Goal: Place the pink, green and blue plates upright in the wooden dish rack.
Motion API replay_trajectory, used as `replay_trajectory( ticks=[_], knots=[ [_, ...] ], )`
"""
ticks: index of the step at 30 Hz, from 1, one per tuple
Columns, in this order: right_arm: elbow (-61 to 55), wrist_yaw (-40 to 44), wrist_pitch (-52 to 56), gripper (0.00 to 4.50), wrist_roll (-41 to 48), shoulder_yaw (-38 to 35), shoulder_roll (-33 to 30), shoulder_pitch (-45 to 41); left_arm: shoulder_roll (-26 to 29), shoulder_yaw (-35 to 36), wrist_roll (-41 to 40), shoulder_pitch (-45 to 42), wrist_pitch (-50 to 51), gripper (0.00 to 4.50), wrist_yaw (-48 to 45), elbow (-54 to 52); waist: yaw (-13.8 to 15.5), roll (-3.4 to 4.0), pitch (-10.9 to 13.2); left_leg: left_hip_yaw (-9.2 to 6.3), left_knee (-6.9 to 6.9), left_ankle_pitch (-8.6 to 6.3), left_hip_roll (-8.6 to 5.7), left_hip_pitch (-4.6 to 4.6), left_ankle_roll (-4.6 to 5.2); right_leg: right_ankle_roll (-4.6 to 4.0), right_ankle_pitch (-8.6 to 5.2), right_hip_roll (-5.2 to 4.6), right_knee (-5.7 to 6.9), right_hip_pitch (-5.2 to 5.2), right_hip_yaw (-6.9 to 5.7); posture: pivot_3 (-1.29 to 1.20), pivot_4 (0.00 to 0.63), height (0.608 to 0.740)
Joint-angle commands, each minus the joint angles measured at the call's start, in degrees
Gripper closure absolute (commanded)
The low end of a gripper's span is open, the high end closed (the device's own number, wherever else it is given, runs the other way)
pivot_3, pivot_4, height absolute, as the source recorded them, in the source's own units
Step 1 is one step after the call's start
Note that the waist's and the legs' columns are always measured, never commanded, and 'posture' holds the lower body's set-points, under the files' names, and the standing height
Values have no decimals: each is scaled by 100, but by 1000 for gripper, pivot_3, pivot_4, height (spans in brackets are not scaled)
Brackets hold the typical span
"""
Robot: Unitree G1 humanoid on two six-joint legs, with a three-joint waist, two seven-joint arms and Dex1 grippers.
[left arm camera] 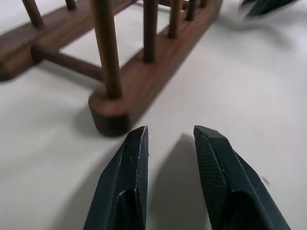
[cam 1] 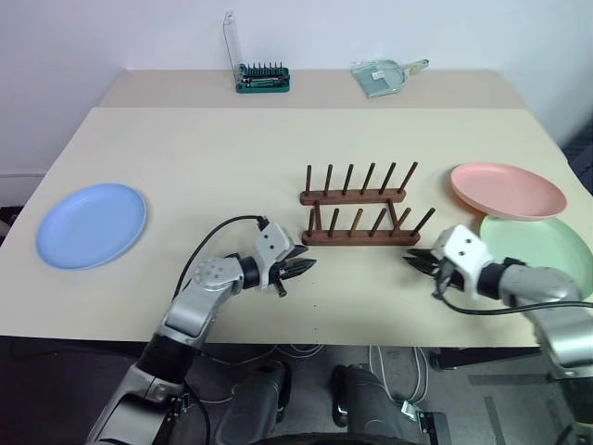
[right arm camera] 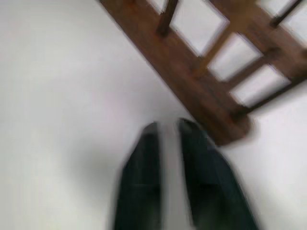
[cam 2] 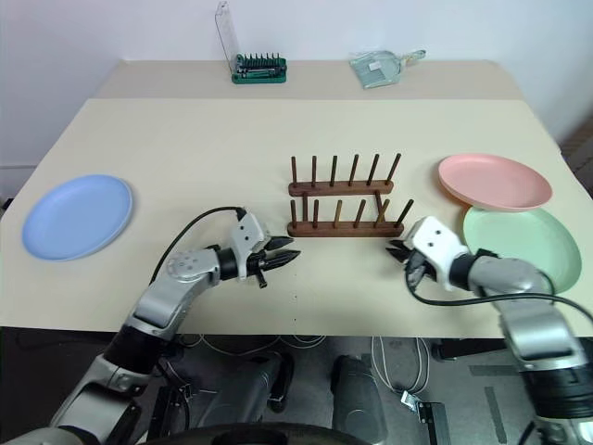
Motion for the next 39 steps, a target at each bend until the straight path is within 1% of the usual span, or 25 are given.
replay_trajectory(
  ticks=[1,3,5,7,9,11,15,18,21,22,24,26,29,30,31,34,39],
  knots=[
    [-195,249,173,2166,351,-830,-483,-196,290,369,-551,222,93,2973,-421,-668,4,0,0,0,0,0,0,1,-1,0,0,0,0,1,0,0,150,740],
    [257,128,28,1153,118,-884,-736,-531,449,526,-744,289,153,2973,-552,-830,6,2,0,0,1,-7,1,1,-12,1,-4,0,0,2,0,0,150,740],
    [817,53,-244,209,-147,-732,-893,-893,551,617,-847,292,128,2973,-642,-914,4,1,1,0,5,-7,1,3,-12,-7,-19,-1,-1,6,0,0,150,740],
    [1260,44,-526,209,-388,-527,-987,-1159,607,659,-904,269,141,2973,-680,-960,10,1,-1,3,6,-7,1,3,-13,-9,-18,-4,-3,9,0,0,150,740],
    [1936,16,-657,209,-619,-152,-917,-1709,648,662,-953,191,149,2973,-736,-1002,3,2,0,3,6,-7,1,3,-12,-10,-18,-3,-4,8,-1,0,150,740],
    [2658,-17,-872,209,-1004,324,-849,-2230,660,636,-976,119,169,2973,-773,-1064,-7,4,2,7,4,-5,0,0,-10,-25,-4,-4,-5,3,0,0,150,740],
    [4286,-280,-1390,209,-1886,1271,-512,-3299,657,532,-1066,196,260,2973,-813,-1362,-17,5,3,12,-3,2,0,-3,0,-11,5,-4,-6,-5,3,0,150,740],
    [5172,-518,-1665,209,-2317,1625,-341,-3813,687,510,-1067,316,237,2973,-826,-1413,-10,8,4,12,-4,2,0,-4,0,-12,5,-3,-6,-8,4,0,150,740],
    [5761,-629,-1817,209,-2528,1802,-223,-4129,712,505,-1060,431,172,2973,-839,-1427,13,12,6,10,-5,3,0,-5,0,-12,5,-2,-4,-9,5,0,150,740],
    [5867,-648,-1846,433,-2567,1825,-203,-4194,717,503,-1046,465,143,2973,-839,-1430,9,12,6,10,-4,3,-1,-5,-1,-12,5,-1,-4,-9,5,0,150,740],
    [5980,-677,-1928,1039,-2661,1887,-198,-4274,722,508,-1031,531,88,2973,-835,-1428,6,13,6,10,-4,3,-1,-5,-1,-12,5,-1,-4,-8,6,0,150,740],
    [5954,-676,-1930,1983,-2686,1884,-186,-4300,718,506,-1017,586,41,2973,-824,-1407,-3,13,6,10,-3,2,-1,-5,-1,-12,5,0,-4,-8,7,0,150,740],
    [5735,-675,-1900,3631,-2694,1854,-190,-4222,697,471,-996,637,-10,2973,-803,-1401,-5,15,4,10,-4,3,-1,-4,-3,-12,5,1,-1,-9,8,0,150,740],
    [5680,-680,-1884,4117,-2696,1845,-193,-4196,691,460,-993,644,-15,2973,-796,-1406,-7,15,4,10,-3,4,-1,-3,-3,-12,5,1,-1,-9,8,0,150,740],
    [5651,-684,-1868,4467,-2700,1841,-192,-4188,690,455,-994,642,-17,2973,-792,-1406,-12,17,3,10,-3,4,-1,-3,-4,-12,5,1,0,-9,8,0,150,740],
    [5403,-694,-1809,4467,-2699,1805,-211,-4077,670,419,-999,608,-9,2973,-774,-1409,-6,17,3,10,-3,4,-1,-1,-4,-13,6,2,0,-8,10,0,150,740],
    [4432,-1006,-1781,4467,-2632,1454,-368,-3776,647,365,-980,453,18,2973,-781,-1368,0,20,4,10,-3,4,-1,-2,-4,-12,6,2,1,-10,11,0,150,740]
  ],
)
